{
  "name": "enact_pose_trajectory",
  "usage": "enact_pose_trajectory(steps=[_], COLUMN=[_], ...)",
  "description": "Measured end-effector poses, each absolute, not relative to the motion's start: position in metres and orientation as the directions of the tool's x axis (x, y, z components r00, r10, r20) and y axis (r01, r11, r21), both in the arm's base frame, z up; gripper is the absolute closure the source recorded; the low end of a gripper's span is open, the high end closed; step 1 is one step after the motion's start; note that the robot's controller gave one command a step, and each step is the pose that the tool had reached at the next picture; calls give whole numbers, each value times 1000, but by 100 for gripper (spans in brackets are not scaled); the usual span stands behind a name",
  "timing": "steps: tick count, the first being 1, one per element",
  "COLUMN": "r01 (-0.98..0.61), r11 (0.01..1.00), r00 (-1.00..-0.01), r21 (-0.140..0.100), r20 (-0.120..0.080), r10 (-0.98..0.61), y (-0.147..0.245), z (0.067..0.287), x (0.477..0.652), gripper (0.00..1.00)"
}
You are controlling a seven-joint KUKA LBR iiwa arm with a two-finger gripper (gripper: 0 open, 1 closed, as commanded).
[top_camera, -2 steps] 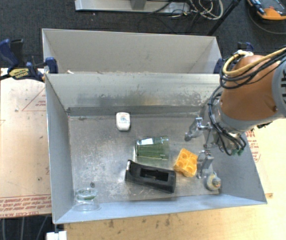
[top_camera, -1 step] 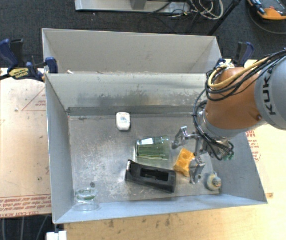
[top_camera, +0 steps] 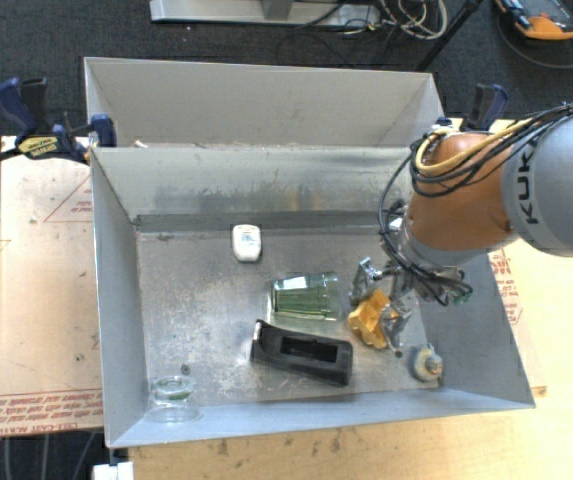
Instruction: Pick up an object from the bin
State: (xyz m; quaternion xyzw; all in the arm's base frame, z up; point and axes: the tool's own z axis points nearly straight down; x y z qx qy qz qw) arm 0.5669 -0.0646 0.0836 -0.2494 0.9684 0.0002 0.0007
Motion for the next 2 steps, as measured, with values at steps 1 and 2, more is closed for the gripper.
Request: enact_pose_trajectory(steps=[1, 2], r01=[-483, -527], r11=[875, 850], r00=[-875, -850], r21=[0, 0], r20=[-2, -3], r10=[-483, -527], y=[-65, -74], z=[84, 201], x=[567, 537], gripper=[100, 100])
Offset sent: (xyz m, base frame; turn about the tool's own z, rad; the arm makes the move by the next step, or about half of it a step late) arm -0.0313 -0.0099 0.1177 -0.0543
